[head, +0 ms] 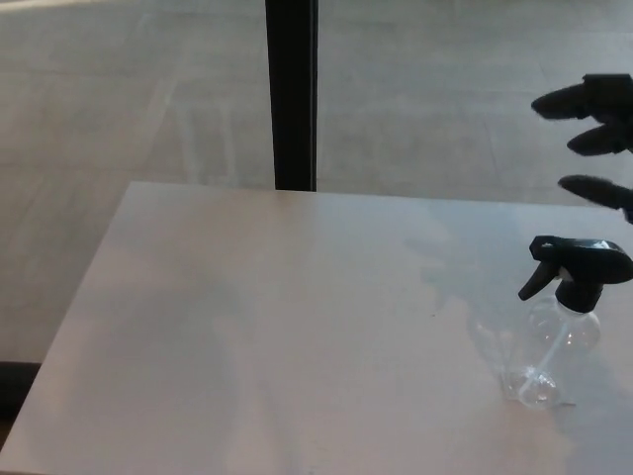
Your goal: The robot uses its right hand to grab and lift the lid of the spray bottle kept in the middle of the desk and places the lid on the right side of the bottle
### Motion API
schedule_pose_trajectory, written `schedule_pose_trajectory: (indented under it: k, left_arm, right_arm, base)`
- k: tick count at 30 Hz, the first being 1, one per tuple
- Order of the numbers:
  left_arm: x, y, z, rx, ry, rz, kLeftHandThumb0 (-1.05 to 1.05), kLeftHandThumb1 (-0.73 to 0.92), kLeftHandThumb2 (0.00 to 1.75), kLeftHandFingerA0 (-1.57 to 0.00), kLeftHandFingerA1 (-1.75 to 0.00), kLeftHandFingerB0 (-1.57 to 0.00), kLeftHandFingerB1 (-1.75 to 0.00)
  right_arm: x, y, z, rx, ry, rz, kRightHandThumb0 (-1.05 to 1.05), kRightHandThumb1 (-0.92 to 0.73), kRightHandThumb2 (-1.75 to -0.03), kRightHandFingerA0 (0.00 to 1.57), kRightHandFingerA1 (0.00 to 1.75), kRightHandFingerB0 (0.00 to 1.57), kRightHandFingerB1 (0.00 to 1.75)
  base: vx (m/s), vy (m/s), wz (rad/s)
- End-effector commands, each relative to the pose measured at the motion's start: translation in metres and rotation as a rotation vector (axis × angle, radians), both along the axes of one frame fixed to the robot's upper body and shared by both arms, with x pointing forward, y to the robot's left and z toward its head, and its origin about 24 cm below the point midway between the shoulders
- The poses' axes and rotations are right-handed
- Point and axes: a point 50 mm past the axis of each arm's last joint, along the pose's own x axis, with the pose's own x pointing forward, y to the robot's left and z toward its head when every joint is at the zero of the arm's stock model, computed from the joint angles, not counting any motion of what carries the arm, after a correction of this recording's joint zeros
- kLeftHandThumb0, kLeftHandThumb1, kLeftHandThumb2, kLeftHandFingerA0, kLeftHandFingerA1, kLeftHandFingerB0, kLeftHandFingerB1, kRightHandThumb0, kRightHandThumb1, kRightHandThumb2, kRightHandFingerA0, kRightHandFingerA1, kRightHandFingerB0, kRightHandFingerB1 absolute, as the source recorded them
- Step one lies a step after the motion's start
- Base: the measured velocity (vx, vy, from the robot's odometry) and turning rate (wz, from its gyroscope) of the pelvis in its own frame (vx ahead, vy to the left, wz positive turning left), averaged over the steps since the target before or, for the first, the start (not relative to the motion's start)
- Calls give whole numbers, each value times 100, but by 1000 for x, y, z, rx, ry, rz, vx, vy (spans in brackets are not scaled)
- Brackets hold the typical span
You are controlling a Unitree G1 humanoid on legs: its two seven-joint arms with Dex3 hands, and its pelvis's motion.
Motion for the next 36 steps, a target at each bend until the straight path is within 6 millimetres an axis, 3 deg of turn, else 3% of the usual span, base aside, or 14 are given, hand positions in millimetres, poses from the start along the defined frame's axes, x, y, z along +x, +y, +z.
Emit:
schedule_pose_trajectory:
  k: [1,5,8,9,10,11,12,17,18,27,28,31,33,36]
  left_arm:
    - [-2,3,3,12,-12,0,-84,71,109,-48,-59,-32,-52]
    - [-2,4,4,-1,-24,18,-80,87,66,-53,-51,-37,-41]
    - [-2,4,3,2,-19,17,-81,68,108,-46,-60,-30,-52]
    - [-3,4,3,14,-10,4,-83,87,66,-55,-49,-38,-41]
    - [-3,4,4,12,-12,2,-82,87,66,-55,-50,-38,-41]
    - [-3,3,3,11,-8,-1,-81,69,108,-47,-59,-29,-52]
    - [-3,3,3,10,-12,-4,-84,87,66,-54,-49,-36,-40]
    - [-1,3,3,15,-6,-9,-86,71,109,-48,-58,-31,-52]
    - [-1,3,3,17,-8,-7,-82,88,66,-55,-49,-38,-40]
    - [-3,2,1,15,-4,-2,-85,87,66,-56,-49,-40,-40]
    - [-3,2,1,16,-4,-2,-85,87,66,-56,-49,-40,-40]
    - [-3,2,1,12,-6,3,-84,86,66,-56,-49,-40,-40]
    - [-3,2,1,18,2,6,-81,67,108,-48,-59,-33,-52]
    - [-5,1,1,21,10,-13,-84,87,66,-56,-49,-40,-40]
  right_arm:
    - [-4,-6,-4,-175,53,13,-82,-72,-62,28,44,35,32]
    - [-5,-8,-5,-240,71,14,-83,-73,-63,26,44,33,31]
    - [-6,-8,-5,-311,92,1,-85,-76,-64,26,40,32,30]
    - [-7,-6,-5,-364,97,10,-88,-78,-65,26,40,31,30]
    - [-8,-5,-4,-395,102,18,-87,-63,-104,19,49,23,44]
    - [-9,-4,-4,-410,101,31,-90,-81,-66,24,41,29,30]
    - [-10,-3,-4,-415,103,33,-89,-80,-65,26,41,30,31]
    - [-17,4,-9,-461,139,80,-87,-63,-105,22,50,25,45]
    - [-19,5,-13,-450,168,97,-87,-79,-65,30,40,31,30]
    - [-23,6,-18,-576,236,90,-88,-73,-63,49,49,28,29]
    - [-23,5,-18,-594,243,83,-94,-60,-98,46,59,21,42]
    - [-24,3,-17,-684,261,64,-80,-69,-62,47,53,26,31]
    - [-24,4,-17,-737,242,63,-79,-66,-63,48,56,27,34]
    - [-23,4,-22,-783,172,16,-57,-73,-61,71,88,37,35]
  base:
    - [0,0,0]
    - [0,0,0]
    - [0,0,0]
    - [0,0,0]
    - [0,0,0]
    - [0,0,0]
    - [0,0,0]
    - [0,0,0]
    - [0,0,0]
    - [0,0,0]
    - [0,0,0]
    - [0,0,0]
    - [0,0,0]
    - [0,0,0]
